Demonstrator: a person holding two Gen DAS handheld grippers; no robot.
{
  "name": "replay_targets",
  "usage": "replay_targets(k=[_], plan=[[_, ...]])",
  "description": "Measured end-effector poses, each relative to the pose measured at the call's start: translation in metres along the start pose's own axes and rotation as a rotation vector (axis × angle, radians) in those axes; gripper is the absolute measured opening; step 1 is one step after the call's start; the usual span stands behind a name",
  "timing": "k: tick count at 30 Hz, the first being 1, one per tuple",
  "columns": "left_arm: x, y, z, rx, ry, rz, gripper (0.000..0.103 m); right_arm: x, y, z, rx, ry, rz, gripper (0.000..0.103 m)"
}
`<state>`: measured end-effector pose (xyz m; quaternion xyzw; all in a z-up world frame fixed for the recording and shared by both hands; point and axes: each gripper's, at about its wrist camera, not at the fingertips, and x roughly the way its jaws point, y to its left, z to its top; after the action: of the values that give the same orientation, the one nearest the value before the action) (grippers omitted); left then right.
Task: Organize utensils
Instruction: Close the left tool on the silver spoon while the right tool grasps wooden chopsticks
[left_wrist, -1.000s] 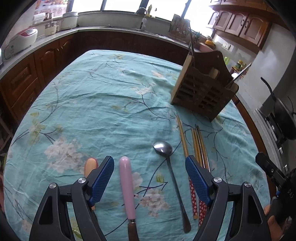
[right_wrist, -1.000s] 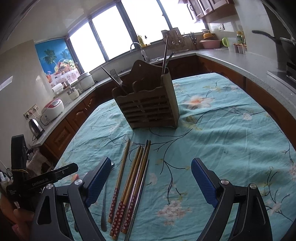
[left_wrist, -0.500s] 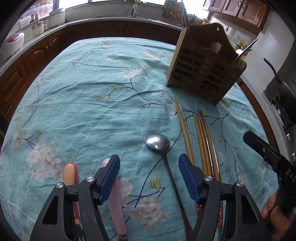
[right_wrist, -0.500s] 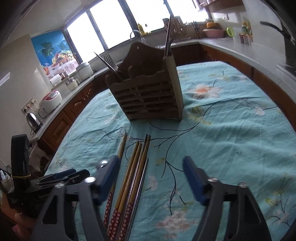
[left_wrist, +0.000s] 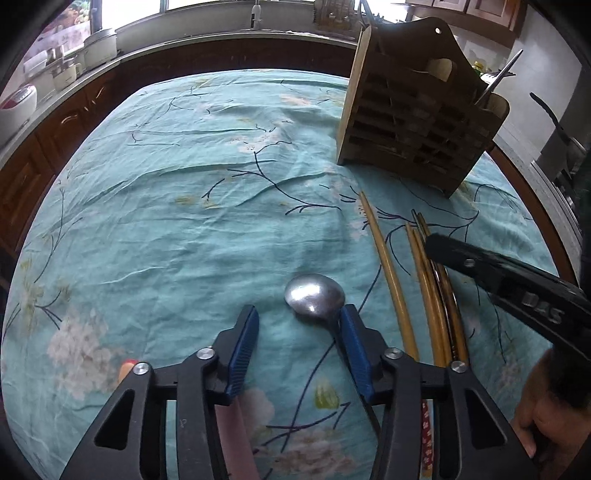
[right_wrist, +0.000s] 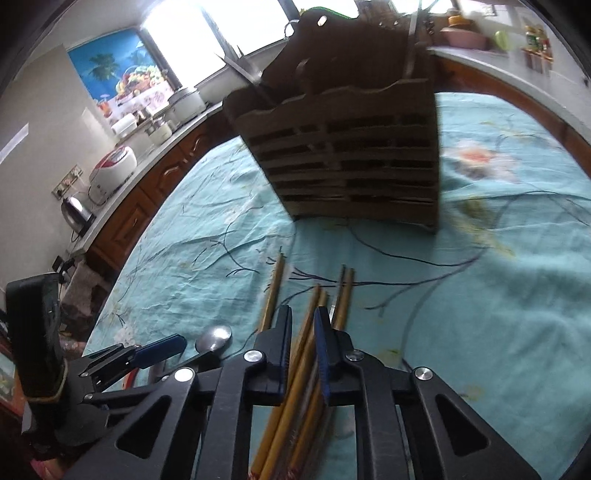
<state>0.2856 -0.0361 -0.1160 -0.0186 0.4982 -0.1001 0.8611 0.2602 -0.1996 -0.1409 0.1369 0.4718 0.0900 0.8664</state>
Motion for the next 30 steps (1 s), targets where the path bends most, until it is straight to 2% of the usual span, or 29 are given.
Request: replay_targets(k=[5, 15, 18, 25, 30], plan=[[-0.004, 0.015, -0.001, -0.01, 0.011, -0.022, 0.038, 0.022, -0.002, 0.0, -0.008, 0.071, -0.032, 0.007], [-0.003, 0.023, 0.005, -0.011, 0.027, -0.047, 0.038, 0.032, -0.001, 0.012, -0.012, 0.099, 0.007, 0.008], [-0.001, 0.022, 0.007, -0.006, 0.026, -0.041, 0.038, 0.03, 0.005, 0.009, -0.051, 0.091, -0.022, 0.008], [0.002, 0.019, 0.011, -0.007, 0.024, -0.028, 0.038, 0.024, 0.0, 0.007, -0.039, 0.103, -0.023, 0.008], [0.003, 0.02, 0.012, -0.013, 0.02, -0.032, 0.034, 0.031, 0.007, 0.011, -0.086, 0.111, -0.045, 0.008]])
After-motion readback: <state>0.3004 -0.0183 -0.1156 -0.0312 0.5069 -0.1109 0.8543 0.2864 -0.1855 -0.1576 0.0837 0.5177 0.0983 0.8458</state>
